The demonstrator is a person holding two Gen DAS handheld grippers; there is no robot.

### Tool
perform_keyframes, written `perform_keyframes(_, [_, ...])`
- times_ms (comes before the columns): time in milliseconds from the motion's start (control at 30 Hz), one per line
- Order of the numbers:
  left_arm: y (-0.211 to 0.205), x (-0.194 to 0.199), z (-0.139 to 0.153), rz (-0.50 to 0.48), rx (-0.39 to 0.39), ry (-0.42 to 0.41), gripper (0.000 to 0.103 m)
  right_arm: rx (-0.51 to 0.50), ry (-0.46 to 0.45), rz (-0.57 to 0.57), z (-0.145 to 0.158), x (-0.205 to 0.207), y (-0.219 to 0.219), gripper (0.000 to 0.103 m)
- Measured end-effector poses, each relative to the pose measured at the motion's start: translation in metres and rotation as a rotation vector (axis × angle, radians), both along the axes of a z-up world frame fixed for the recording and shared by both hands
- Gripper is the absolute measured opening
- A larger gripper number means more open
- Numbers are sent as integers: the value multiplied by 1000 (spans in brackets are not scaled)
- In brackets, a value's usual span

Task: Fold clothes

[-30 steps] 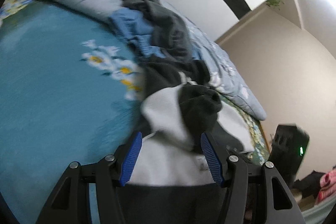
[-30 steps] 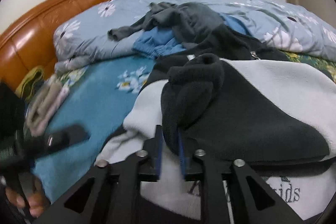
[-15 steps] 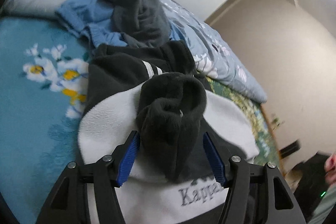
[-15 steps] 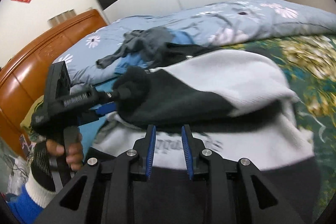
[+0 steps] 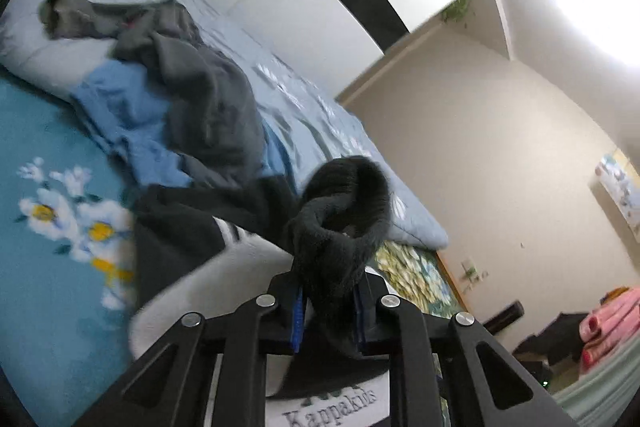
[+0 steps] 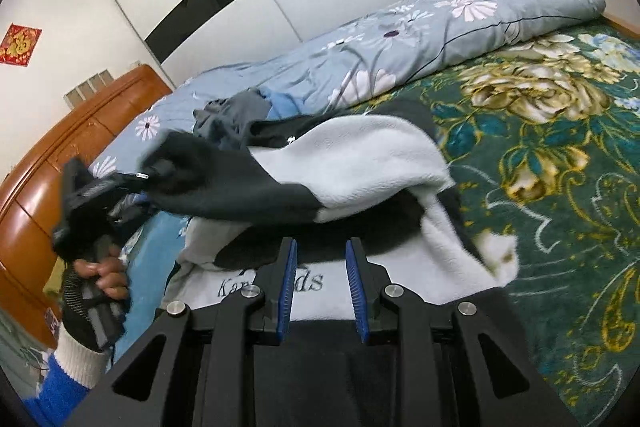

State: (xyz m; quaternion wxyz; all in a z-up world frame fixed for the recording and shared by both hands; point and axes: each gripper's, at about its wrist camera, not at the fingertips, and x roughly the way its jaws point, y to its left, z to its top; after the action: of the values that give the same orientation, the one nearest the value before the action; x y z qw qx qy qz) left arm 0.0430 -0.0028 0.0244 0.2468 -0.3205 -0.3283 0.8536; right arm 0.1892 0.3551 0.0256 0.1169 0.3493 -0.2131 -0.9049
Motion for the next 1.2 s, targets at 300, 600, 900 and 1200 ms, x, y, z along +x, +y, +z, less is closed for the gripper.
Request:
perform_keyframes(300, [-40, 3, -92, 56, 91, -271, 22, 18, -78, -18, -21, -8, 5, 26])
perform_keyframes(600, [-67, 25, -42, 77, -154, -186, 49, 113, -100, -28, -13, -12, 20, 26])
perform_keyframes(900, [20, -9, 19, -136, -439, 3, 56, 216, -69, 78, 33, -88, -22, 26])
perform_keyframes(1200, [25, -13, -29, -204, -612, 10, 56, 251, -175, 49, -22, -105, 12, 24])
